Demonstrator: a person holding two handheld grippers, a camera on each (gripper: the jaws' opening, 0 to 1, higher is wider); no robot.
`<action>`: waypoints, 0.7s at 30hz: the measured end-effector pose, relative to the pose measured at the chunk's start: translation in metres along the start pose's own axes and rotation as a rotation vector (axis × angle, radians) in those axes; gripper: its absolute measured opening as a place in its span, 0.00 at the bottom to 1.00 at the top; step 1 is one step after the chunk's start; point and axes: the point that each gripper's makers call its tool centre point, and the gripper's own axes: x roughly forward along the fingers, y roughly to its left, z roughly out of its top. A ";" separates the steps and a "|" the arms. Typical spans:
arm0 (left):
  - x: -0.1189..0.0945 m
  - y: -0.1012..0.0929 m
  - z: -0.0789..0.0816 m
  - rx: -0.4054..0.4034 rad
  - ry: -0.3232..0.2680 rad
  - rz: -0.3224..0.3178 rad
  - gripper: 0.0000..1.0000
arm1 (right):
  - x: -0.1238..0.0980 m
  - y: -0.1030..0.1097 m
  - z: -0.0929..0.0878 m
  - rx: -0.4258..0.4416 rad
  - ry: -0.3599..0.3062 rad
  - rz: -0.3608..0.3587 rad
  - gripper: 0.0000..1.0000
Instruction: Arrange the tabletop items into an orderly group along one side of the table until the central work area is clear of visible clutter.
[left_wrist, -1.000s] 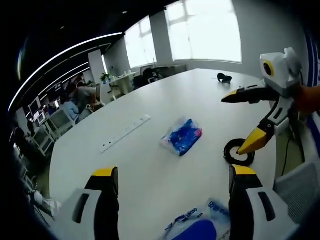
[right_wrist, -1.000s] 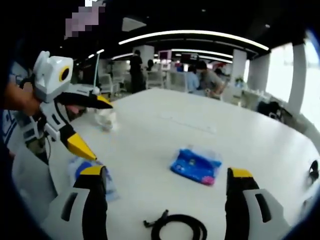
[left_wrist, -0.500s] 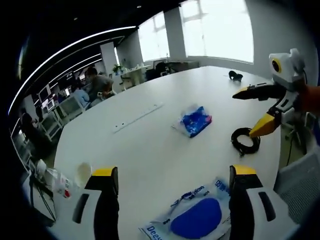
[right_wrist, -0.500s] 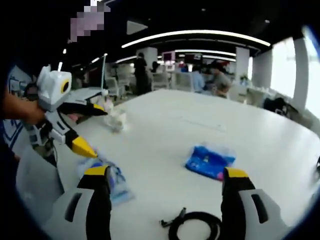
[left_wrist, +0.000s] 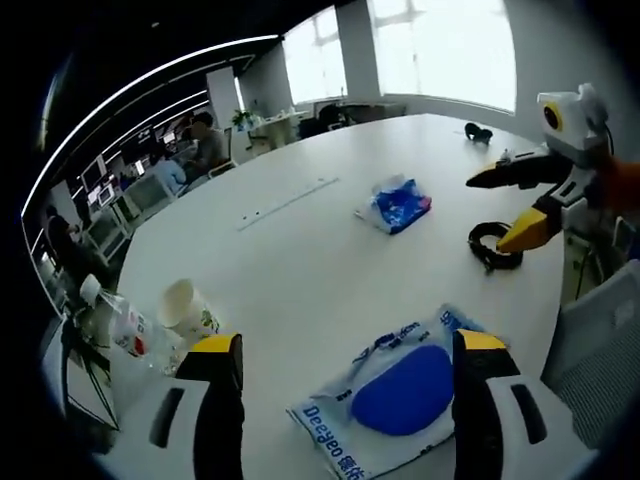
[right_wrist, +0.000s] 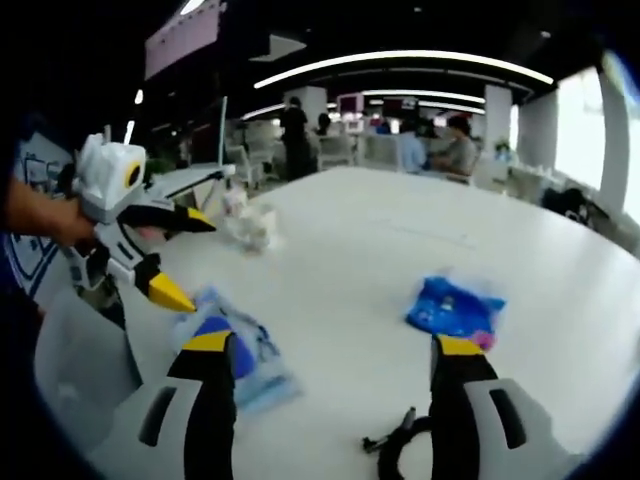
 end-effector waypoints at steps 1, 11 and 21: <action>0.000 0.000 -0.002 0.007 0.003 -0.008 0.85 | 0.000 0.001 0.000 0.004 0.000 0.001 0.75; -0.007 0.010 -0.035 0.047 0.042 -0.039 0.73 | 0.012 0.030 -0.020 -0.010 0.071 0.028 0.63; 0.000 0.022 -0.070 0.018 0.058 -0.059 0.62 | 0.025 0.053 -0.038 -0.057 0.120 0.061 0.52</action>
